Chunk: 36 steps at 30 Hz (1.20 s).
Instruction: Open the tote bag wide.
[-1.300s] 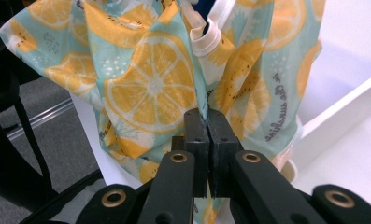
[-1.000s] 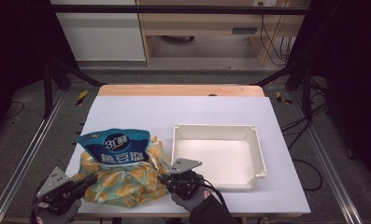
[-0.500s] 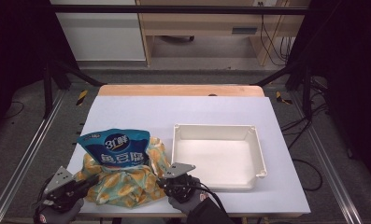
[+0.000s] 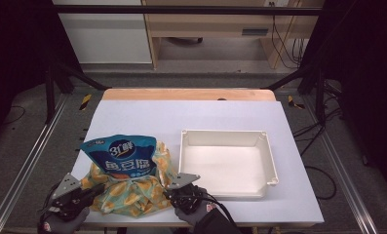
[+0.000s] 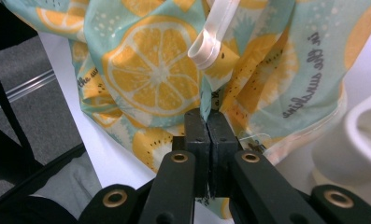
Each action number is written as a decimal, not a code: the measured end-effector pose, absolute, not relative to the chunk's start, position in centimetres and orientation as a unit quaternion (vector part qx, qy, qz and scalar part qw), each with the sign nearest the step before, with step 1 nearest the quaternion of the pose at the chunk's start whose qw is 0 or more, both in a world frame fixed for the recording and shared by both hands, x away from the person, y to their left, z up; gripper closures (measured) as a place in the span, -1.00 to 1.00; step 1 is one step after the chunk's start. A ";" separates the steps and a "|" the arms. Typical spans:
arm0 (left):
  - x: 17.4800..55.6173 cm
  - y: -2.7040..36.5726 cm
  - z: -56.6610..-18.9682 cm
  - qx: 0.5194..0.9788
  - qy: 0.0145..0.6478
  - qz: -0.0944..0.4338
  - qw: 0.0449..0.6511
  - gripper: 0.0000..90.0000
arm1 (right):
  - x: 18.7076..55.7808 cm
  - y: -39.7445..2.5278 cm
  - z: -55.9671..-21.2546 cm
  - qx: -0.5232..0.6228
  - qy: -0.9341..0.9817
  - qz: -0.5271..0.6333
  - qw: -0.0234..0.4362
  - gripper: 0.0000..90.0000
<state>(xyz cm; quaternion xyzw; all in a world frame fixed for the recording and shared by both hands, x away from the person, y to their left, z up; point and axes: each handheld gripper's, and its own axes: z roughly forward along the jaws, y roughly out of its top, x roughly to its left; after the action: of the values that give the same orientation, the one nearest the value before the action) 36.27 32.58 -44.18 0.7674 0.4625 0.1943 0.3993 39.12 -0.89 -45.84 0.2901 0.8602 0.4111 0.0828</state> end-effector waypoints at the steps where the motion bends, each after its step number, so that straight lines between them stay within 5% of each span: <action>1: 36.3 32.5 -44.3 0.767 0.463 0.194 0.398 0.97 | 39.1 -0.9 -45.9 0.290 0.861 0.409 0.082 0.98; 17: 36.7 32.5 -44.5 0.771 0.466 0.189 0.392 0.81 | 39.2 -0.5 -46.9 0.293 0.867 0.394 0.080 0.85; 36: 34.8 34.4 -40.1 0.692 0.459 0.244 0.501 0.42 | 39.2 -2.8 -39.9 0.284 0.815 0.492 0.115 0.54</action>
<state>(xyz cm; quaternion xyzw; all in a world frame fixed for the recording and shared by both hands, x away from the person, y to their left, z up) 34.79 34.44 -40.06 0.6920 0.4592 0.2437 0.5008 39.17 -2.83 -39.93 0.2845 0.8148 0.4920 0.1146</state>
